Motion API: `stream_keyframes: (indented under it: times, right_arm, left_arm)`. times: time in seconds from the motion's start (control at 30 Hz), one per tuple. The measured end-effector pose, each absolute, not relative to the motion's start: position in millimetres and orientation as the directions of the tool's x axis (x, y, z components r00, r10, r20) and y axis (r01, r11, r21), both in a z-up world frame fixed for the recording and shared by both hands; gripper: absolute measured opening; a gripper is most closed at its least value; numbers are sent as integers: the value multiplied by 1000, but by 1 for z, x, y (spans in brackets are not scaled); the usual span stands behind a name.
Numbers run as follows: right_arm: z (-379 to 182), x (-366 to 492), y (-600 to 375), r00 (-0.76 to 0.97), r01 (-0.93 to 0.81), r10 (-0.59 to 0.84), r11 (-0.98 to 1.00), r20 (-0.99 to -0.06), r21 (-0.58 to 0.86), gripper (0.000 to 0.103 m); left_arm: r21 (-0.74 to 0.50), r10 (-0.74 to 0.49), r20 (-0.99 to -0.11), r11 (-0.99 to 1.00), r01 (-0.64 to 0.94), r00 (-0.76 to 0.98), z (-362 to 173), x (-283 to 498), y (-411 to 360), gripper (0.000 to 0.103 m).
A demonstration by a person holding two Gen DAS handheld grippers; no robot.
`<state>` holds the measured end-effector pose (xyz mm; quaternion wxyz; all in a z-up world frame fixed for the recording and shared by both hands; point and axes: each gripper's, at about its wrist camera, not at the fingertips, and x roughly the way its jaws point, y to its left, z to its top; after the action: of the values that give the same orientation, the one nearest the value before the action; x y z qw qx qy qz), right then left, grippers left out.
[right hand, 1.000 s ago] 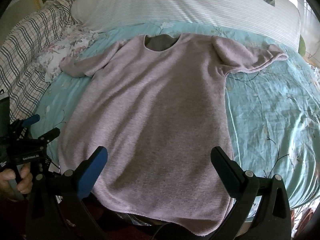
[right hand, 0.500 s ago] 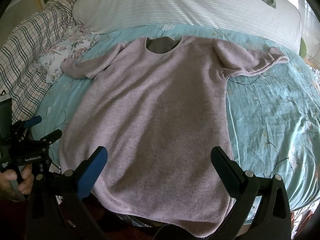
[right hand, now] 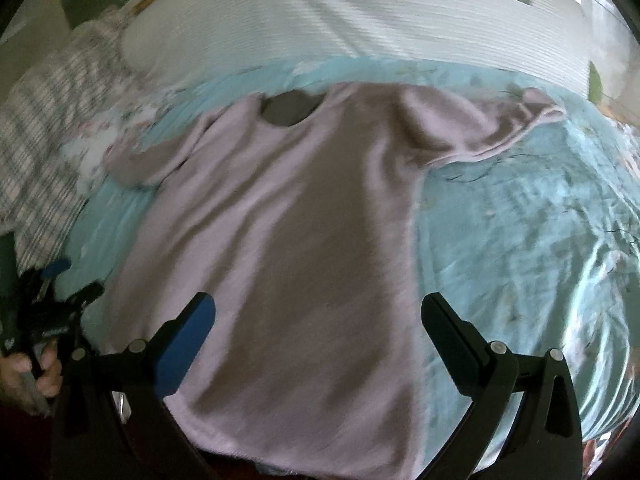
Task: Fold small clothes
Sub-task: 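Grasp the sweater sleeve cuff with the right gripper and lift it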
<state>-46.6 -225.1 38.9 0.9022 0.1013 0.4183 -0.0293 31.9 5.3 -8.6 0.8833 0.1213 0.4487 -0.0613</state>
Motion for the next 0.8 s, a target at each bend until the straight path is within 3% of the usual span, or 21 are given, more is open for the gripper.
stream_keyframes:
  times: [0.33, 0.37, 0.43, 0.6, 0.8]
  right_arm:
    - [51, 12, -368, 716, 314, -53, 915, -696, 254, 101]
    - [50, 21, -393, 713, 360, -77, 893, -697, 269, 98]
    - [44, 37, -434, 715, 413, -80, 849, -694, 329, 79]
    - [36, 73, -534, 687, 572, -197, 741, -699, 353, 68]
    - [26, 106, -635, 677, 667, -233, 596, -698, 448, 60]
  left_arm:
    - [182, 31, -785, 966, 183, 618, -10, 71, 6, 102]
    - [183, 33, -793, 965, 186, 609, -12, 75, 4, 102]
    - [163, 18, -809, 967, 195, 587, -16, 81, 1, 102]
    - [166, 22, -832, 964, 210, 554, -31, 99, -12, 102]
    - [151, 20, -878, 960, 236, 478, -55, 119, -33, 102]
